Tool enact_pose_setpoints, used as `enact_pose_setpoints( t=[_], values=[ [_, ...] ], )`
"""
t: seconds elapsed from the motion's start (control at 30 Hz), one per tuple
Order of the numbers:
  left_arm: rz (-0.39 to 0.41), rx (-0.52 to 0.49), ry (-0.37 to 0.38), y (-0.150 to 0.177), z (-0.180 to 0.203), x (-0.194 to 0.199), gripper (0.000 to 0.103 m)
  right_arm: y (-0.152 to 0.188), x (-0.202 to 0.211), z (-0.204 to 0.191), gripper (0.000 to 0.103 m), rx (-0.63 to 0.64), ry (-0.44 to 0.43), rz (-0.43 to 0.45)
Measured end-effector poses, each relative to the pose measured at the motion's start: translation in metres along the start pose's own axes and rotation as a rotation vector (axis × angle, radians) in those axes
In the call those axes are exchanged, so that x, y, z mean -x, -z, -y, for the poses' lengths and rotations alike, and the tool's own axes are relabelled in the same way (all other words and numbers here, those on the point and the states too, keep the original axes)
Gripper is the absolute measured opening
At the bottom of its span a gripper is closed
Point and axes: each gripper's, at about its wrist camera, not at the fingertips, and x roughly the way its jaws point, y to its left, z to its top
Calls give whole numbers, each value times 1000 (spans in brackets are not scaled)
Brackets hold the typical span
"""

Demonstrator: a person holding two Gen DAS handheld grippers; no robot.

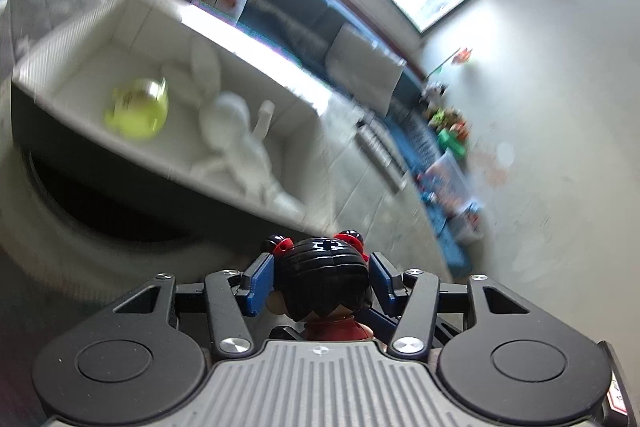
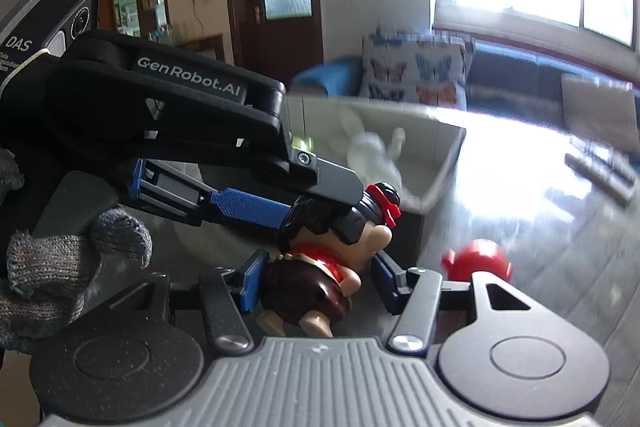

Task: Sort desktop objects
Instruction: 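Grasp the doll figure with both grippers and lift it over the rim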

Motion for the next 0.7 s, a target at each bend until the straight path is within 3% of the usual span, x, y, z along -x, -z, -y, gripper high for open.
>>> enact_pose_setpoints(
  t=[0.33, 0.7],
  values=[
    [106, -24, -9, -72, 4, -10, 55, -62, -38, 13, 56, 39, -7, 73],
    [83, 49, -68, -117, -52, -51, 55, -83, -125, 28, 56, 44, -81, -27]
  ],
)
